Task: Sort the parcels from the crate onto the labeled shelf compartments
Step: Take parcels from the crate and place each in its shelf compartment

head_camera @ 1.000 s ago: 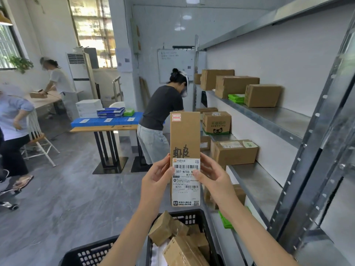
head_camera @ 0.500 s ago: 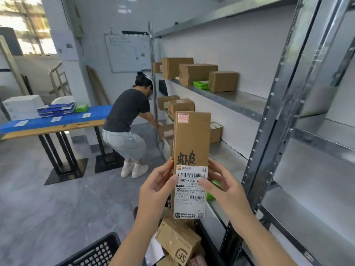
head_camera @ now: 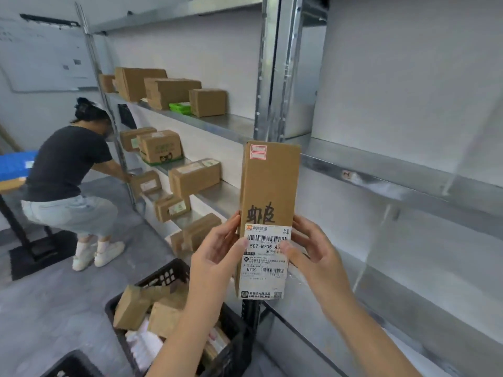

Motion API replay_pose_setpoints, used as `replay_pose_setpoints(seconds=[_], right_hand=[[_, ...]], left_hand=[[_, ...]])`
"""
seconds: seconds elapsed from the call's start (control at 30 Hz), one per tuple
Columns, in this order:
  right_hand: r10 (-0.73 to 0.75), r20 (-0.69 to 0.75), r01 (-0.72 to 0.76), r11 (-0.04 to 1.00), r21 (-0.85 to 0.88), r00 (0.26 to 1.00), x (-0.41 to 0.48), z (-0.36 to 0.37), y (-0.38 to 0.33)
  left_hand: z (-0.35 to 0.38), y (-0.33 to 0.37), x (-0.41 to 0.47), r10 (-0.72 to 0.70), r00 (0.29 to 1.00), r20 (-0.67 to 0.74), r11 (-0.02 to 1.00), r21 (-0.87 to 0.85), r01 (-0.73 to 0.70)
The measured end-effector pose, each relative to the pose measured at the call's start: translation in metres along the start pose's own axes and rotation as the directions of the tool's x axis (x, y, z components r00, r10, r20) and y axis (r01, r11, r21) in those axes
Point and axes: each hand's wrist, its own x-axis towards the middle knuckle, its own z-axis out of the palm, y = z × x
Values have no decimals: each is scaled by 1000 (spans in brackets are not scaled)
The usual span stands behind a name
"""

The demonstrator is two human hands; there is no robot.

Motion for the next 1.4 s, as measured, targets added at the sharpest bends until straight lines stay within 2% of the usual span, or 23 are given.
replay_pose_setpoints(seconds=[0.17, 0.27, 0.4, 0.6, 0.7, 0.83, 0.97, 1.07, 1.23, 1.4], right_hand=[[-36, -194, 33, 999, -18, 980, -64, -97, -24], [-22, -328, 8, 999, -44, 944, -121, -159, -31], [-11, -496, -39, 995, -89, 868, -206, -248, -37], [-13, -638, -77, 991, -112, 770, -334, -353, -52], [-34, -694, -81, 988, -133, 719, -392, -396, -60], [-54, -791, -96, 985, -142, 610, -471, -442, -66], [-90, -891, -114, 981, -156, 445, -538, -471, -68], [-101, -928, -157, 973, -167, 358, -581, -479, -68], [-124, -957, -228, 956, -186, 261, -629, -497, -72], [-155, -971, -272, 941, -201, 180, -652, -532, -74]], left_hand=[[100, -5, -42, -15, 985, 172, 993, -116, 35], [166, -16, -82, -72, 956, 285, 983, -145, 117], [252, -30, -156, -183, 890, 417, 966, -93, 242], [353, -26, -278, -220, 783, 581, 956, -32, 293], [397, -26, -329, -241, 716, 655, 946, -8, 325], [450, -23, -399, -227, 610, 759, 941, 11, 337], [487, -18, -460, -207, 484, 850, 935, 26, 355], [507, -19, -499, -192, 397, 897, 929, 36, 369], [541, -23, -544, -155, 273, 950, 940, 57, 336], [580, -32, -570, -164, 199, 966, 923, 79, 376]])
